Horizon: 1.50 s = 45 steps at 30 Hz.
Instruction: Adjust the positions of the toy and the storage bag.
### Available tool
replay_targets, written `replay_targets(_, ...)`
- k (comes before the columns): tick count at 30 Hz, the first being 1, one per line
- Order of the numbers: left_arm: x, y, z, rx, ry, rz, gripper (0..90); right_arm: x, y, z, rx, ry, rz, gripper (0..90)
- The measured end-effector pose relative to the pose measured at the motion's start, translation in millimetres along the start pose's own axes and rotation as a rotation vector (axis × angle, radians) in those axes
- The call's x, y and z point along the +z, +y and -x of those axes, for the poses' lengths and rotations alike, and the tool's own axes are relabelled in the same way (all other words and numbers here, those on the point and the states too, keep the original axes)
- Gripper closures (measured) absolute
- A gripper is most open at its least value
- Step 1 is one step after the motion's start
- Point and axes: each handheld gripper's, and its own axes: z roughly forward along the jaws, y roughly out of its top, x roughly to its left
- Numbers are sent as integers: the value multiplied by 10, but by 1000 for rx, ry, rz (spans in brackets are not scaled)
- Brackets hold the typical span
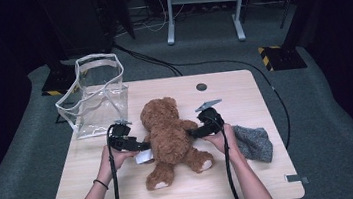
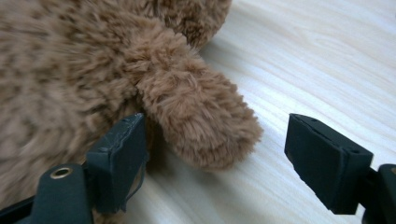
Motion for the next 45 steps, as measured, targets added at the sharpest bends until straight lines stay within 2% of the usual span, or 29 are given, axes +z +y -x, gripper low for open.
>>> replay_targets(1, 19, 4, 4, 5, -8, -11, 239, 33, 23, 6, -17, 1, -13, 204)
replay_targets(2, 47, 5, 6, 11, 3, -14, 255, 60, 38, 5, -29, 0, -17, 214)
replay_targets(6, 145, -2, -26, 15, -18, -8, 291, 166, 74, 33, -44, 19, -39, 263)
replay_targets(8, 170, -8, -30, 26, -41, -13, 378, 239, 67, 45, -36, 47, -55, 346)
replay_targets(10, 197, -12, -11, 34, -56, -6, 511, 303, 47, 45, -29, 69, -64, 455)
replay_targets(11, 207, -15, 0, 44, -63, 4, 594, 324, 35, 37, -29, 64, -65, 521)
replay_targets(13, 213, -19, 16, 63, -54, 7, 705, 329, 18, 31, -18, 80, -45, 657)
replay_targets(16, 186, -25, 3, 68, -57, 33, 776, 276, 3, -9, -30, 67, -32, 756)
replay_targets(17, 173, -25, -3, 68, -65, 39, 783, 263, -1, -9, -41, 68, -28, 768)
replay_targets(21, 118, -11, -10, 66, -51, 69, 792, 123, -10, -26, -26, 76, 1, 789)
replay_targets(25, 76, 41, -29, 73, -61, 77, 793, -44, -19, -120, -19, 66, 12, 795)
replay_targets(26, 67, 51, -30, 68, -61, 82, 793, -74, -18, -137, -39, 63, 21, 795)
replay_targets(27, 50, 66, -37, 66, -62, 88, 793, -99, -22, -157, -36, 61, 28, 795)
replay_targets(31, -17, 131, -58, 79, -62, 76, 792, -205, -48, -238, -35, 73, 39, 795)
replay_targets(33, -40, 163, -69, 82, -63, 55, 791, -233, -64, -297, -38, 72, 31, 795)
replay_targets(35, -46, 178, -76, 91, -58, 44, 790, -240, -74, -328, -41, 76, 32, 794)
replay_targets(38, -24, 175, -113, 82, -62, 20, 784, -220, -101, -372, -37, 77, 19, 792)
replay_targets(40, 28, 156, -133, 73, -47, 8, 772, -160, -136, -380, -30, 62, 6, 787)
replay_targets(42, 75, 135, -149, 58, -53, -3, 759, -65, -189, -385, -21, 38, -17, 783)
replay_targets(45, 86, 129, -149, 40, -46, 8, 727, 1, -236, -383, 1, 31, -15, 748)
